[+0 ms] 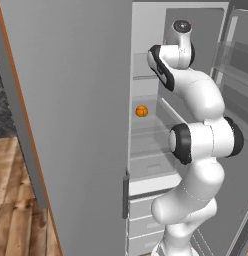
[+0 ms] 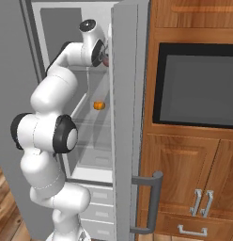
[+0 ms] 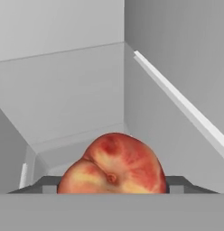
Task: Pick up the orange and peach from the fridge and place one fruit on each plate on the dining counter.
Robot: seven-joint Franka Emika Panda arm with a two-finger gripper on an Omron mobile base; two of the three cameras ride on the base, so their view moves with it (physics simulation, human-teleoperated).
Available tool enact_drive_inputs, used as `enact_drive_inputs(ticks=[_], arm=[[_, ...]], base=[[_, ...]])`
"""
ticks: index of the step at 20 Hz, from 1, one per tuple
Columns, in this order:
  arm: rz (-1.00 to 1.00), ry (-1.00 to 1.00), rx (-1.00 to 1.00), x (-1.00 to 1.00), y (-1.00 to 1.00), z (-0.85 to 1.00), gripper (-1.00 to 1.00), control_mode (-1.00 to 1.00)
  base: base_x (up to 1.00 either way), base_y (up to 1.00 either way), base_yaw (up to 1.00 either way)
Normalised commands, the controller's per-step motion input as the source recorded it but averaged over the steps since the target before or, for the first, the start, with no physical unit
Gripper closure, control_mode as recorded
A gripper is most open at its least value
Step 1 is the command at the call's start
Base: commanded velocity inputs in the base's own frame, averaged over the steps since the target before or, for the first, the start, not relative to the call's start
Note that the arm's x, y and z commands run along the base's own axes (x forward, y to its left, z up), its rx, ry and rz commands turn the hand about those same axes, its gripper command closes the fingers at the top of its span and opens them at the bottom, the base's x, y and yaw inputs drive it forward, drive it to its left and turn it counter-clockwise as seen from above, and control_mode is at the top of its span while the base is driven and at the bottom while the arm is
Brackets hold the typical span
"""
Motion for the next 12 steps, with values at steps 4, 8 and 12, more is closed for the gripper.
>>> enact_drive_inputs(ticks=[4, 8, 12], arm=[[0.00, 0.00, 0.00, 0.00, 0.00, 0.00, 1.00, -1.00], [0.00, -0.26, -0.01, -0.42, 0.28, 0.03, 1.00, -1.00], [0.00, -0.32, -0.07, -0.15, 0.13, 0.14, 1.00, -1.00]], base=[[0.00, 0.00, 0.00], [0.00, 0.00, 0.00], [0.00, 0.00, 0.00]])
